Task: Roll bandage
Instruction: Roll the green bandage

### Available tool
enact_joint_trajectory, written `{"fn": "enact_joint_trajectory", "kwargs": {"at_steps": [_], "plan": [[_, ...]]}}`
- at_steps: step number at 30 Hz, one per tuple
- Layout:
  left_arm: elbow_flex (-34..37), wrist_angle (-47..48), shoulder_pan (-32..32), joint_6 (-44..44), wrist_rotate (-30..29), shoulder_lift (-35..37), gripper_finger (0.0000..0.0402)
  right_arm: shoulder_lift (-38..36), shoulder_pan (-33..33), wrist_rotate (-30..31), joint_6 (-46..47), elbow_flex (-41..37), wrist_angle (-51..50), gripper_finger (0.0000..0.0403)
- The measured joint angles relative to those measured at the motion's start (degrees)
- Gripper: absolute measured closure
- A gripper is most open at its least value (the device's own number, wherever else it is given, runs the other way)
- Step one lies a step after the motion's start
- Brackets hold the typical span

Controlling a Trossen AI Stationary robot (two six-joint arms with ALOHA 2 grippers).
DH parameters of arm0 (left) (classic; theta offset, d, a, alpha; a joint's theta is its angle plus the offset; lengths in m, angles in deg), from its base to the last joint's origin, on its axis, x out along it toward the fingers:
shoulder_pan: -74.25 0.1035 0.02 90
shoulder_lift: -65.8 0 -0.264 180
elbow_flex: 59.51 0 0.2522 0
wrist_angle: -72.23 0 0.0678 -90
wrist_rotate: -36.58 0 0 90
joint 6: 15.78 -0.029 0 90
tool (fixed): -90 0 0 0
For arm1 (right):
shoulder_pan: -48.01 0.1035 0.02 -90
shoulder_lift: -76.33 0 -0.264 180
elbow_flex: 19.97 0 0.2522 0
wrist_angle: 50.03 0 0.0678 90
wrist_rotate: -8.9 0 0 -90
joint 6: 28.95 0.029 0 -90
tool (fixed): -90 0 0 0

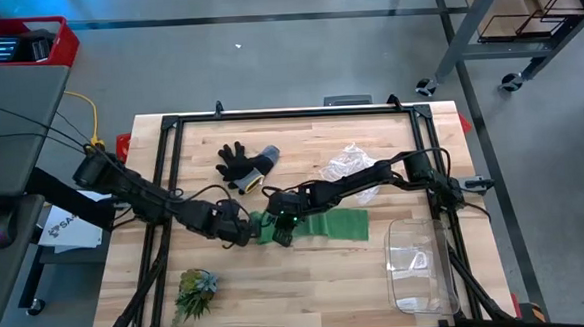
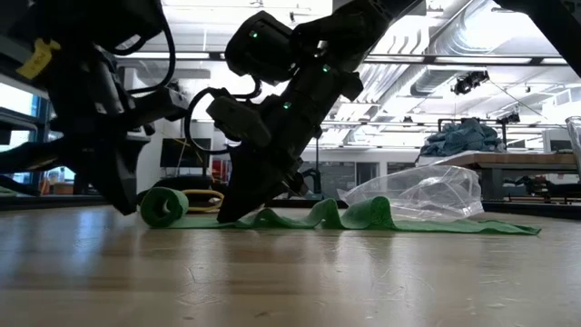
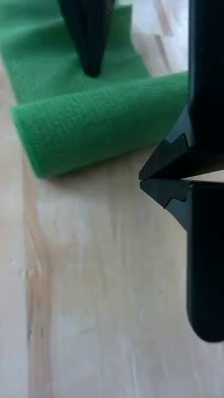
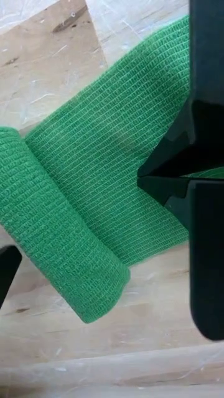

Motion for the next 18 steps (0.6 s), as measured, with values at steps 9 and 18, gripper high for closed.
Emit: {"fn": "enact_joint_trajectory", "kwargs": {"at_steps": [9, 18], "plan": [[0.03, -3.78, 0.43, 1.15, -2.94, -1.39, 0.0401, 0.02, 0.00, -0.09, -0.45, -0.02, 0.22, 0.0403], [0.05, -8.52, 0.45, 0.99, -3.86, -1.34, 0.0402, 0.02, 0.00, -0.23, -0.52, -0.02, 0.46, 0.0403]]}}
